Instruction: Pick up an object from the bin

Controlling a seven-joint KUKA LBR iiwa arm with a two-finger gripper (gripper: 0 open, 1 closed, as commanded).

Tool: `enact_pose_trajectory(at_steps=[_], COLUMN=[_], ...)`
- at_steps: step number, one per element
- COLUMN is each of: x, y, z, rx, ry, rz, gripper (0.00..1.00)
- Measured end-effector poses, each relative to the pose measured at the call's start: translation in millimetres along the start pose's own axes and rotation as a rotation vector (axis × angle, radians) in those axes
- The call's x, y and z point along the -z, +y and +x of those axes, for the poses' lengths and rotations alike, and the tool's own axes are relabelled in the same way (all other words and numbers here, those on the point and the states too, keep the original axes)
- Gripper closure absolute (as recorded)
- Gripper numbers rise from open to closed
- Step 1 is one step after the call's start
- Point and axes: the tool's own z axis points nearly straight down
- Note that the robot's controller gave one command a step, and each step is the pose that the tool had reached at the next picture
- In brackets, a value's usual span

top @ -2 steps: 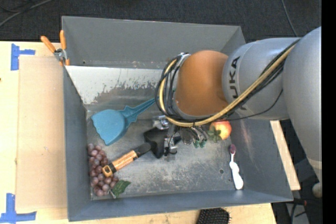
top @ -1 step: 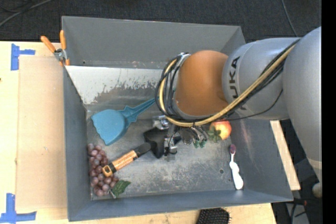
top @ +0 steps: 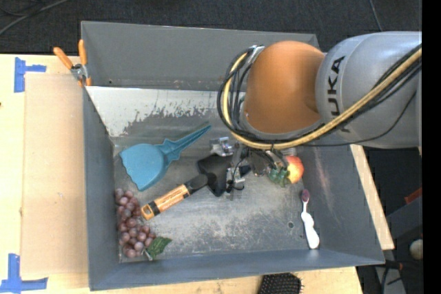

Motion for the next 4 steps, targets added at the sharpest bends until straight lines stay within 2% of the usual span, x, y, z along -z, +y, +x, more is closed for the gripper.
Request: enact_pose_trajectory(at_steps=[1,2,3,4], x=[45.8,21.1,-64.3,-112.1], y=[2.2,-13.5,-5.9,-4.5], z=[3.0,-9.4,-24.1,-21.0], rx=[-0.007,0.16,0.274,0.255], ry=[0.003,-0.009,-0.009,0.001], rz=[0.0,0.002,0.001,0.0], gripper=[1.0,1.0,1.0,1.0])
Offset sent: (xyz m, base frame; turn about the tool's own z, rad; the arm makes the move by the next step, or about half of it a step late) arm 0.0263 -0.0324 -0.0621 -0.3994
